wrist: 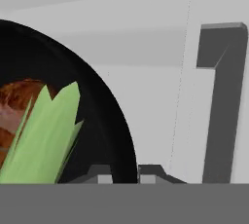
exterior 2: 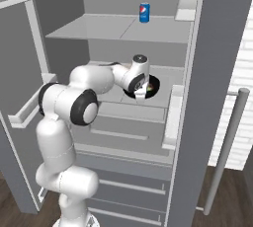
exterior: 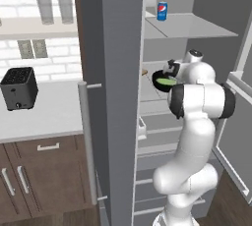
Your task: Pick the chicken drumstick and corn from their plates and place them in the bowl. Then put the bowl in the fridge.
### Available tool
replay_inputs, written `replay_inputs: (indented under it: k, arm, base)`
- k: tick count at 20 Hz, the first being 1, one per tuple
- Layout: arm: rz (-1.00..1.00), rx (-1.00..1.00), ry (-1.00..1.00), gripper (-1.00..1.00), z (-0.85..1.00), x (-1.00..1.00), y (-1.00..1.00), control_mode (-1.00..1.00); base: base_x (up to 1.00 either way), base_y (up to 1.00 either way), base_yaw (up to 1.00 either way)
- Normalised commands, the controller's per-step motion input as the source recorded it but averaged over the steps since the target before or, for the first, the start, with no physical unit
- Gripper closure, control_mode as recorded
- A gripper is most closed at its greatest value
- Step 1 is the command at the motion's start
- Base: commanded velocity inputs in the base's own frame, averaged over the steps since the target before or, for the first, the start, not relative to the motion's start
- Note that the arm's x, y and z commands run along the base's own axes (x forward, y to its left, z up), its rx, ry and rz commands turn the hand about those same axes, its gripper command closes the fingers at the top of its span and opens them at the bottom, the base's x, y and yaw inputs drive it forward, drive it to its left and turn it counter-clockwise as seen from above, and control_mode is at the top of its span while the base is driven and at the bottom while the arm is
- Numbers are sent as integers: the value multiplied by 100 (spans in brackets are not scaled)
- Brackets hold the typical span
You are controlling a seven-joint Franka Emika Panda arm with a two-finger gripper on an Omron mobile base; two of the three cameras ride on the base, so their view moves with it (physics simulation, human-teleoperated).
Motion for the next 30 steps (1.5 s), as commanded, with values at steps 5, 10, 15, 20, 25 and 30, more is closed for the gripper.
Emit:
replay_inputs:
  k: [5, 10, 15, 20, 25, 30]
  arm:
    - [-5, 0, -5, -100, 10, 4, 0, -100]
    - [-1, 0, -16, -100, 23, -52, 1, -100]
    - [0, 0, -23, -100, 35, -99, 0, -100]
    - [0, -1, -21, -100, 69, -100, 16, -100]
    - [0, -5, -5, -100, 98, -97, 23, -100]
    - [0, -4, 0, -100, 75, -68, 37, -100]
  base:
    - [0, 0, 0]
    - [0, 0, 0]
    - [0, 0, 0]
    - [0, 0, 0]
    - [0, 0, 0]
    - [0, 0, 0]
